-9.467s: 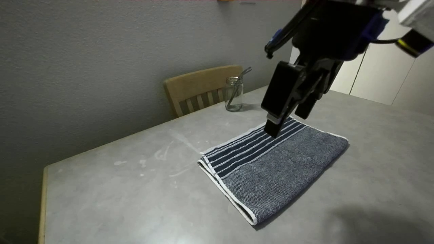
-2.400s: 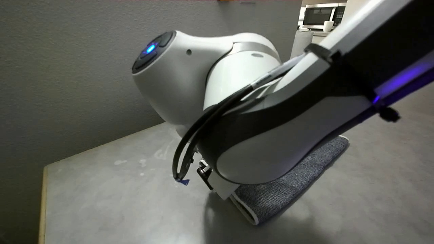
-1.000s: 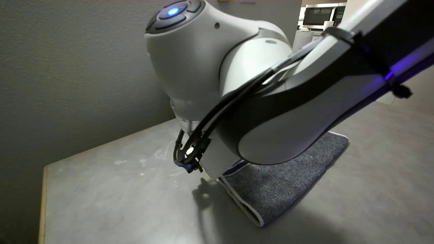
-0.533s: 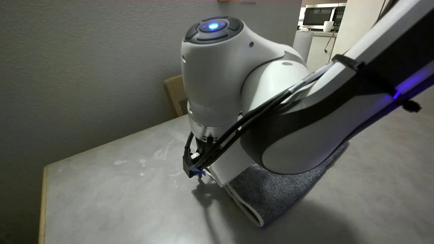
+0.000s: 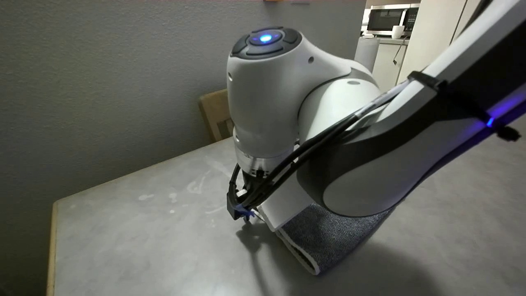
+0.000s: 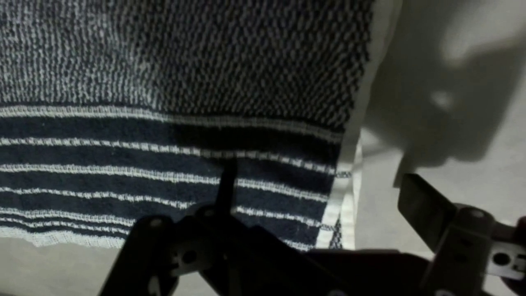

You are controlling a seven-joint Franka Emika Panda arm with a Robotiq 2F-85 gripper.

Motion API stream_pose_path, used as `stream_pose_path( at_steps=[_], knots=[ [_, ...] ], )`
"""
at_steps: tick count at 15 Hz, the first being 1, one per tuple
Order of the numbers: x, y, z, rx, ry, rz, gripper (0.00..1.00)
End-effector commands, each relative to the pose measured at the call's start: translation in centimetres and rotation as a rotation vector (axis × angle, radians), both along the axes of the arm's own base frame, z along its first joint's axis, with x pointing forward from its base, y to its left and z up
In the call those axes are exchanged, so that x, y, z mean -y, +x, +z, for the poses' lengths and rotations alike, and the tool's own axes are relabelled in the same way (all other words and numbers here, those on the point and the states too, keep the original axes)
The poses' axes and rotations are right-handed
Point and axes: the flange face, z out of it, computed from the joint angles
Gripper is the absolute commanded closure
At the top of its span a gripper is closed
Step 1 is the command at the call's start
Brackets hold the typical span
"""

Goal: Fold the towel once

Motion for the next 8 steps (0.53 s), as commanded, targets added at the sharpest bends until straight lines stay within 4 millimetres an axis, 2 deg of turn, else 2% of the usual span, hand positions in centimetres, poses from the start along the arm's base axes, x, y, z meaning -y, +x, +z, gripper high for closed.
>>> stream_pose_path(
  at_steps=[1,8],
  knots=[
    [0.43,-1.18,1.15,-0.02,-0.02,-0.009,0.0],
    [-0.05,-1.84,1.27,-0.061,-0.095,-0.007,0.0]
  ],
)
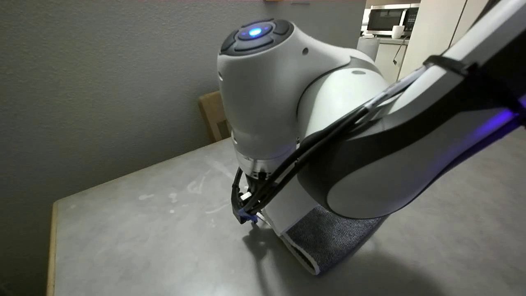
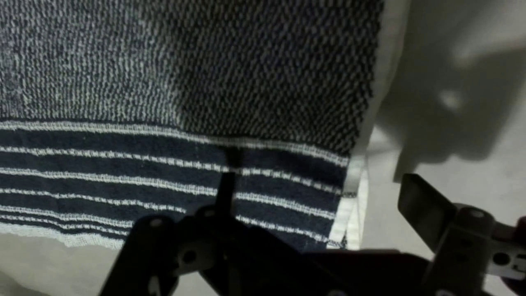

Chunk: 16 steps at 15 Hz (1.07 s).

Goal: Fold the towel once

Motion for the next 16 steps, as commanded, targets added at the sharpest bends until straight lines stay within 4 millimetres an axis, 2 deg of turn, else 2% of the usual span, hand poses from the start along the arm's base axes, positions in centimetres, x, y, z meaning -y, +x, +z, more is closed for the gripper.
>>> stream_pose_path(
  at_steps=[1,11,16],
  knots=[
    [0.4,-0.7,0.5,-0.021,-0.042,-0.002,0.0],
    [2.0,-0.1,-0.1,-0.01,-0.101,0.001,0.0],
    [2.1,0.3,0.6,-0.009,-0.075,0.012,0.0]
  ],
)
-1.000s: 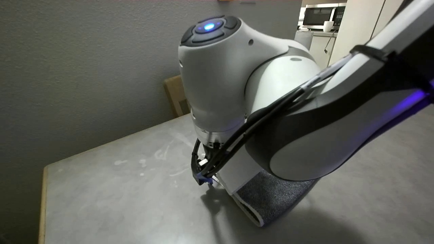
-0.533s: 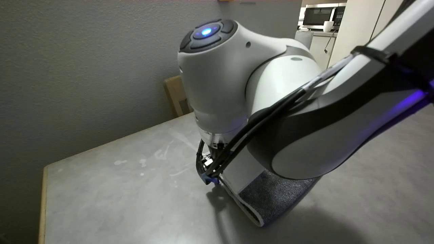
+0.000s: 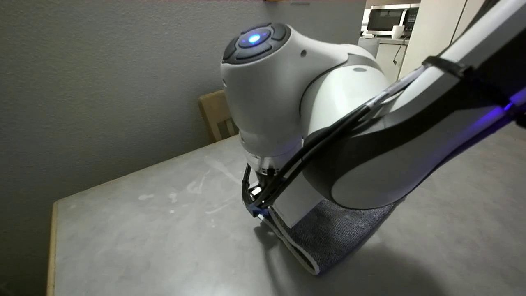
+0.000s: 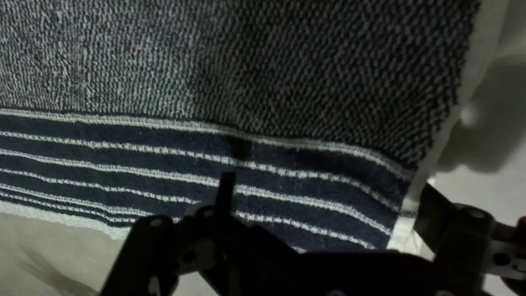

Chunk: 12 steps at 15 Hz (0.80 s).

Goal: Fold the towel once

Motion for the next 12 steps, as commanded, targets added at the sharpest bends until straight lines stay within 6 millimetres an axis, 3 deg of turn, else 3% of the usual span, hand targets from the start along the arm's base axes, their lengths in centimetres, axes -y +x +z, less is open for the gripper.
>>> stream_pose_path(
  at_steps=[1,6,12],
  knots=[
    [0.2,0.0,1.0,0.017,0.028,0.022,0.0],
    [0.6,0.3,2.2,0.075,0.088,0.027,0.0],
    [1.2,0.4,1.1,0.099,0.171,0.032,0.0]
  ],
)
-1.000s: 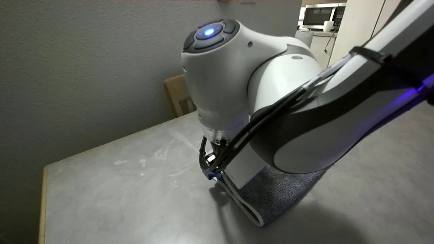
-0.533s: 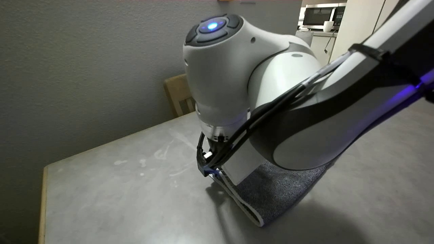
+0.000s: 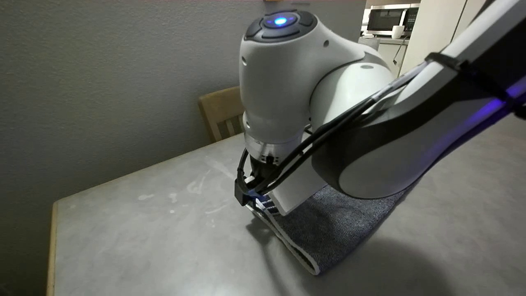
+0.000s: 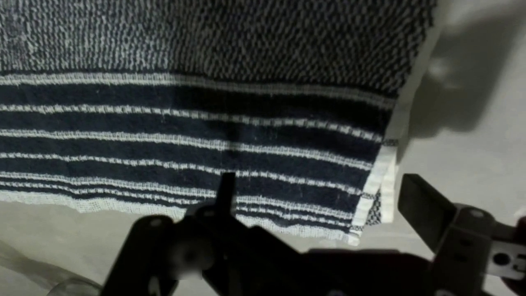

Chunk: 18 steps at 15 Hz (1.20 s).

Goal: Fold the towel once

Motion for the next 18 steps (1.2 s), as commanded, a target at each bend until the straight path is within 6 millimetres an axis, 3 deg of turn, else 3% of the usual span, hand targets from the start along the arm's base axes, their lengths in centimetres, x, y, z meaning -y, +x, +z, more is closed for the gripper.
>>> stream_pose_path(
  at_steps=[1,10,18],
  knots=[
    [0.7,-0.6,-0.3,0.008,0.059,0.014,0.0],
    [0.2,-0.5,-0.3,-0.011,0.078,0.037,0.0],
    [0.5,0.0,-2.3,-0.083,0.076,0.085,0.0]
  ],
)
